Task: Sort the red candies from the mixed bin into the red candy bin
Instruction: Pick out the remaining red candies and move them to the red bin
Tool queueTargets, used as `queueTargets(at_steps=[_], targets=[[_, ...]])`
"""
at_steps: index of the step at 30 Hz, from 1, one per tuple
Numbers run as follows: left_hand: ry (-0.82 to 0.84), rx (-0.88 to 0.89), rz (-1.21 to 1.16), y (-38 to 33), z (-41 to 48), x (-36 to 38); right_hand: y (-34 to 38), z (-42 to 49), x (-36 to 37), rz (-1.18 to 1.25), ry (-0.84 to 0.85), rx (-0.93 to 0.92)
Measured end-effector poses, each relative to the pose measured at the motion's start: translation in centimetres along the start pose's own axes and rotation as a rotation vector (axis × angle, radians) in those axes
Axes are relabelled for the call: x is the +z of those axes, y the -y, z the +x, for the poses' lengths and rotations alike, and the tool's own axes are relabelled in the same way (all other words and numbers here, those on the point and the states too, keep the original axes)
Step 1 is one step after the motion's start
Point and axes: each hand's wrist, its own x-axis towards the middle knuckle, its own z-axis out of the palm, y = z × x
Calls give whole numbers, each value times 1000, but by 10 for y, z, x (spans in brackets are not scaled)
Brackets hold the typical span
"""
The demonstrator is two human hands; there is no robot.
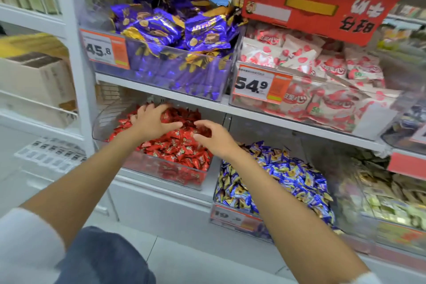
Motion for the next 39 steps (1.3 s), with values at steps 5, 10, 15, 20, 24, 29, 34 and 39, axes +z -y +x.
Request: queueTargets(at_steps=[5,10,15,20,24,29,34,39], targets=[[134,165,-48,-26,-11,24,-37,-41,-39,-43,-97,47],[331,350,-178,-74,-34,73,-93,-89,-68,-248,195,129],[282,362,-304,-66,-38,99,-124,-102,-44,-474,586,110],[150,383,-360,-63,-37,117,-144,-100,-17,-479,485,73],[145,378,-349,-66,-39,116,-154,-81,-22,-523,338,60],[165,360,-400,-66,-43,113,-175,-61,-48,-613,10,161],[171,354,-392,-68,-45,109,-184,-84,-102,-384,23,245],[192,346,-388,-70,-46,108,-176,-152,-135,-467,310,296]])
